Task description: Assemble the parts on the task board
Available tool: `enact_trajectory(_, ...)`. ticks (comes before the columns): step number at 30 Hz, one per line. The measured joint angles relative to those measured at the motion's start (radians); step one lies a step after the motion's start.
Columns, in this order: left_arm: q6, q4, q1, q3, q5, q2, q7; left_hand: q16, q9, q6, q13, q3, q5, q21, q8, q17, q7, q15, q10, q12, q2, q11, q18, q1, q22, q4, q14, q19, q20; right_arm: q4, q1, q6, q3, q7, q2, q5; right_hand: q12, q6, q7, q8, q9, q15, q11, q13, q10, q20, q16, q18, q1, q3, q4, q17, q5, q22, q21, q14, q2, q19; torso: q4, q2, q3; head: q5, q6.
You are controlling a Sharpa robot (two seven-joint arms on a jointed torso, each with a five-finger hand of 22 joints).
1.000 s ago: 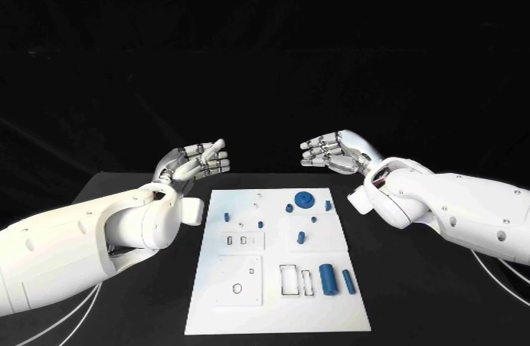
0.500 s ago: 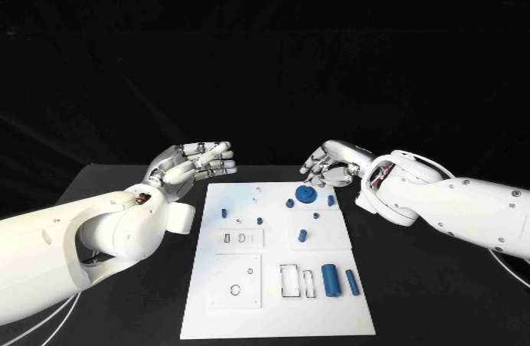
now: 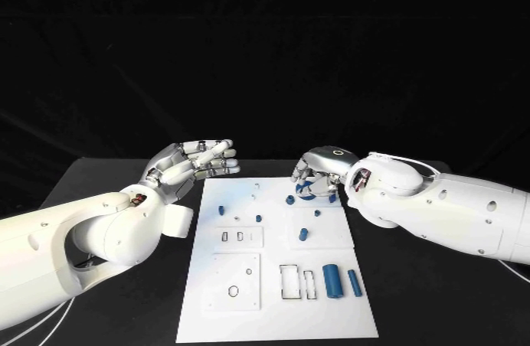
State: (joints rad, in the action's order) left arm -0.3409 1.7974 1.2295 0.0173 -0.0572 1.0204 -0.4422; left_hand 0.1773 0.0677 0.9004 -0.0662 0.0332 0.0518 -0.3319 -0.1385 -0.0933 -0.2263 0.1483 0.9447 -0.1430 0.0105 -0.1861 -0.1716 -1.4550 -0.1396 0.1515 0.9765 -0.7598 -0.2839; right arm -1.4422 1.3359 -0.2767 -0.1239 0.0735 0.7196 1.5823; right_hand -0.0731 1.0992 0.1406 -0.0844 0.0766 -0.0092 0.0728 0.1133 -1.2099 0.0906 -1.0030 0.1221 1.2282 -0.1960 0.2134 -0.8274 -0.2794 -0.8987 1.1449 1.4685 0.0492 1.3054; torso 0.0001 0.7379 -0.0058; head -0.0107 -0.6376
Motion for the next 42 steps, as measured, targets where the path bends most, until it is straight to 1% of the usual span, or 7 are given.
enact_trajectory(2, 0.000, 0.001, 0.001, 0.000, 0.000, 0.000, 0.000, -0.006, 0.000, 0.000, 0.000, 0.000, 0.000, 0.000, 0.005, 0.000, 0.000, 0.000, 0.000, 0.004, 0.000, 0.000, 0.000, 0.000, 0.000, 0.000, 0.000, 0.000, 0.000, 0.000, 0.000, 0.006, 0.000, 0.007, -0.008, 0.018, 0.000, 0.000, 0.000, 0.002, 0.001, 0.000, 0.003, 0.003, 0.010, 0.004, -0.064, -0.001, 0.000, -0.010, -0.009, -0.065, -0.017, -0.065, 0.048, 0.000, 0.000, 0.010, 0.0018, 0.005, -0.0008, -0.002, 0.002)
enact_trajectory(3, 0.000, 0.002, 0.001, 0.000, 0.000, 0.001, 0.000, -0.006, 0.000, 0.000, 0.000, 0.000, 0.000, 0.000, 0.005, 0.000, 0.000, 0.000, 0.000, 0.004, 0.000, 0.000, 0.000, 0.000, 0.000, 0.000, 0.000, 0.000, 0.000, 0.001, 0.000, 0.009, 0.000, 0.010, -0.012, 0.025, 0.000, 0.000, 0.000, 0.002, 0.001, 0.000, 0.003, 0.003, 0.014, 0.006, -0.085, -0.014, 0.003, -0.016, -0.010, -0.087, -0.025, -0.086, 0.064, 0.000, 0.003, 0.011, 0.0026, 0.006, -0.0012, -0.002, 0.002)
enact_trajectory(9, 0.001, 0.006, 0.002, 0.000, 0.000, 0.004, 0.000, -0.011, 0.000, 0.004, 0.001, -0.005, 0.000, 0.000, 0.005, 0.001, -0.004, 0.000, 0.000, 0.008, 0.000, 0.000, 0.000, 0.000, 0.001, 0.000, 0.000, 0.000, 0.000, 0.010, 0.000, 0.029, 0.000, 0.024, -0.029, 0.059, 0.000, 0.000, 0.000, 0.008, 0.001, 0.000, 0.007, 0.004, 0.035, 0.007, -0.150, -0.015, 0.004, -0.032, -0.023, -0.152, -0.040, -0.151, 0.110, 0.000, 0.017, 0.017, 0.0062, 0.016, -0.0015, -0.005, 0.004)
enact_trajectory(20, 0.000, 0.012, 0.008, 0.000, -0.001, 0.011, 0.000, -0.018, -0.001, 0.004, 0.001, -0.008, 0.000, 0.000, 0.010, 0.003, -0.004, 0.000, 0.000, 0.013, 0.000, 0.000, 0.000, 0.000, 0.004, -0.003, 0.000, 0.000, 0.000, 0.020, -0.001, 0.069, -0.001, 0.044, -0.042, 0.096, 0.000, 0.000, 0.000, 0.008, 0.003, 0.000, 0.010, 0.004, 0.046, 0.014, -0.198, -0.015, 0.003, -0.041, -0.032, -0.206, -0.040, -0.211, 0.147, 0.000, 0.026, 0.035, 0.0103, 0.028, -0.0020, -0.007, 0.002)
enact_trajectory(22, 0.000, 0.012, 0.009, 0.000, -0.001, 0.012, 0.000, -0.018, -0.001, 0.004, 0.001, -0.008, 0.000, 0.000, 0.010, 0.003, -0.004, 0.000, 0.000, 0.013, 0.000, 0.000, 0.000, 0.000, 0.004, -0.003, 0.000, 0.000, 0.000, 0.023, -0.001, 0.077, -0.001, 0.048, -0.042, 0.102, 0.000, 0.000, 0.000, 0.008, 0.004, 0.000, 0.014, 0.004, 0.050, 0.011, -0.207, -0.029, 0.003, -0.044, -0.036, -0.213, -0.040, -0.220, 0.156, 0.000, 0.026, 0.038, 0.0107, 0.030, -0.0020, -0.008, 0.002)
enact_trajectory(27, 0.000, 0.014, 0.012, 0.000, -0.001, 0.015, 0.001, -0.018, -0.001, 0.004, 0.001, -0.011, 0.000, 0.000, 0.015, 0.003, -0.004, 0.000, 0.000, 0.013, 0.000, 0.000, 0.000, 0.000, 0.004, 0.000, 0.000, 0.000, 0.000, 0.031, -0.002, 0.092, -0.001, 0.055, -0.046, 0.112, 0.000, 0.000, 0.000, 0.008, 0.004, 0.004, 0.010, 0.004, 0.053, 0.011, -0.212, -0.030, 0.003, -0.044, -0.036, -0.221, -0.040, -0.228, 0.159, -0.004, 0.026, 0.038, 0.0118, 0.035, -0.0019, -0.008, 0.005)
enact_trajectory(42, 0.000, 0.016, 0.015, 0.000, -0.001, 0.016, 0.002, -0.023, -0.001, 0.004, 0.001, -0.011, 0.000, 0.000, 0.015, 0.004, -0.004, 0.000, 0.000, 0.019, 0.000, 0.000, 0.000, 0.000, 0.005, 0.000, 0.000, 0.000, 0.000, 0.033, -0.002, 0.098, -0.001, 0.058, -0.057, 0.126, -0.017, 0.007, 0.000, 0.008, 0.006, 0.004, 0.010, 0.005, 0.053, 0.013, -0.257, -0.030, 0.003, -0.071, -0.046, -0.267, -0.040, -0.295, 0.202, -0.004, 0.026, 0.065, 0.0146, 0.045, -0.0022, -0.006, 0.007)
